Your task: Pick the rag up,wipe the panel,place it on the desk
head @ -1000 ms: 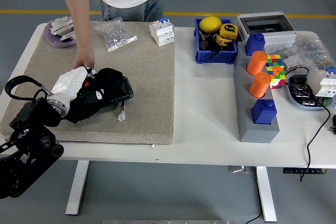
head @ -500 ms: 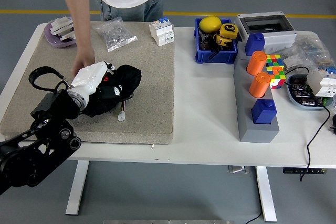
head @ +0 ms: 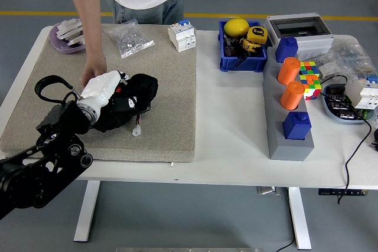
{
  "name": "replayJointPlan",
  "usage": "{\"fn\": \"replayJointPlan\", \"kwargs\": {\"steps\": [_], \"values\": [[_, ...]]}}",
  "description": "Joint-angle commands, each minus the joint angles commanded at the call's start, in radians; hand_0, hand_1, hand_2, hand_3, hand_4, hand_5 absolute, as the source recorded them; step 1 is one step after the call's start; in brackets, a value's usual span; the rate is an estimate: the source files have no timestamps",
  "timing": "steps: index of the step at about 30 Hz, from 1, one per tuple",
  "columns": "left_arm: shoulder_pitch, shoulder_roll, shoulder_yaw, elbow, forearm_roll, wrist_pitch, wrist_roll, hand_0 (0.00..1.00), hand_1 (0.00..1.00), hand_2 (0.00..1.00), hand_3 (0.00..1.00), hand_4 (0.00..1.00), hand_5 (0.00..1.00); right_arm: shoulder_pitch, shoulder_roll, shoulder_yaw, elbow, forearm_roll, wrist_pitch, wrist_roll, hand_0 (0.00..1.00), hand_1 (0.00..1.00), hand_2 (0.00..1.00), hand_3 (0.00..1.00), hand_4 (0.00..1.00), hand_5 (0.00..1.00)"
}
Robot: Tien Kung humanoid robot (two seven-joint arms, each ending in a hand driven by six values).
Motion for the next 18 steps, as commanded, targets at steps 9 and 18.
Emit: {"fn": "replayJointPlan", "kwargs": {"steps": [9,18], "values": [[0.021,0.020,-0.025,0.002,0.008,0.001,0.002,0.201,0.154,0.535,0.523,0.180,0.002,-0.003,-0.001,0.006,0.001,-0.003,0.000,0.000,0.753,0.614,0.641,0.618,0.998,0.624],[0.055,0.042,-0.050,-0.003,0.009,0.001,0.000,0.200,0.153,0.533,0.521,0.180,0.002,-0.006,-0.003,0.010,0.000,-0.006,-0.002,0.000,0.753,0.615,0.641,0.617,0.998,0.625]]}}
